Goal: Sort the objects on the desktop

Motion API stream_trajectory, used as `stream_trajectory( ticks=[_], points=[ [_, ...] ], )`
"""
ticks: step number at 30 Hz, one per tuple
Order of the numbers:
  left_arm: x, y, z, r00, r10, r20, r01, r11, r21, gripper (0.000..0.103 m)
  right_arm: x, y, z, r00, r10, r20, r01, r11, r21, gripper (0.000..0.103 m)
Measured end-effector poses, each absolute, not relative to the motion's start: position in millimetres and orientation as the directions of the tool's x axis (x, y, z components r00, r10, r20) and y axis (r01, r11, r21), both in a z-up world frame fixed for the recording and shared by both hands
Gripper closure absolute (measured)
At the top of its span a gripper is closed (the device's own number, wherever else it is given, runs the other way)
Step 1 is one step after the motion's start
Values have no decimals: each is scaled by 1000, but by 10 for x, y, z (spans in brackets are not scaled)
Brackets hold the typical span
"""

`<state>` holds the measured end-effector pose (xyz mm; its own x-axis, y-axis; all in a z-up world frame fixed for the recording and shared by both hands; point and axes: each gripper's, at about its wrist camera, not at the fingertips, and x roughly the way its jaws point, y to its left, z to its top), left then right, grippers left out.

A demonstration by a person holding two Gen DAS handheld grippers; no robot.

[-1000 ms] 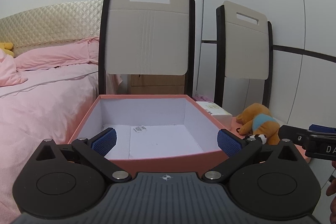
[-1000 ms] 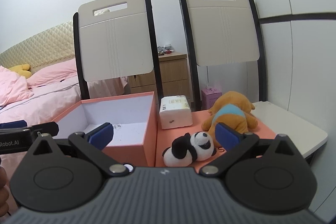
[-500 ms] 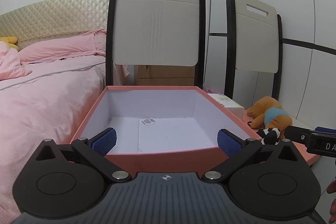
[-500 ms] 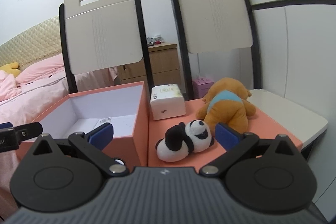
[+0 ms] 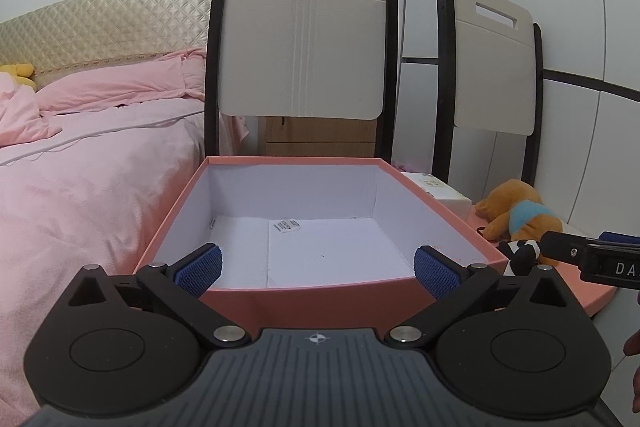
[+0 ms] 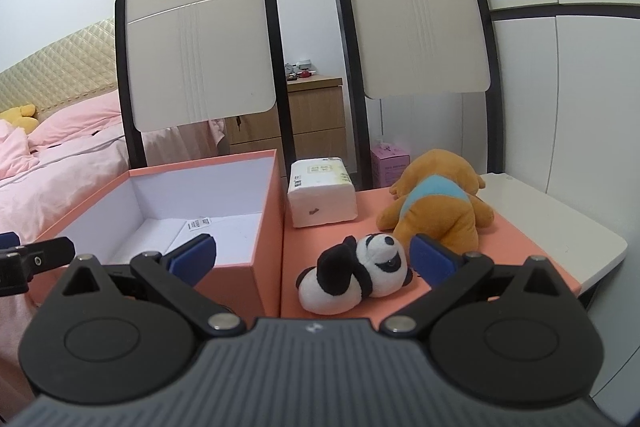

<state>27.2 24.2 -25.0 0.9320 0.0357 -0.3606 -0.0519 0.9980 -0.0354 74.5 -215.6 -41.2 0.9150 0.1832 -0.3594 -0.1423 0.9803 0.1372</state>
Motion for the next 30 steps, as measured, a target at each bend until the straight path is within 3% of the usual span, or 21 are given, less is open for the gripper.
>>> stream_trajectory(
  ticks=[30],
  points=[
    [209,250,-238,945,16,-328,-31,999,-42,0,675,-2183,-337,923,162,-348,-124,984,127,0]
  ],
)
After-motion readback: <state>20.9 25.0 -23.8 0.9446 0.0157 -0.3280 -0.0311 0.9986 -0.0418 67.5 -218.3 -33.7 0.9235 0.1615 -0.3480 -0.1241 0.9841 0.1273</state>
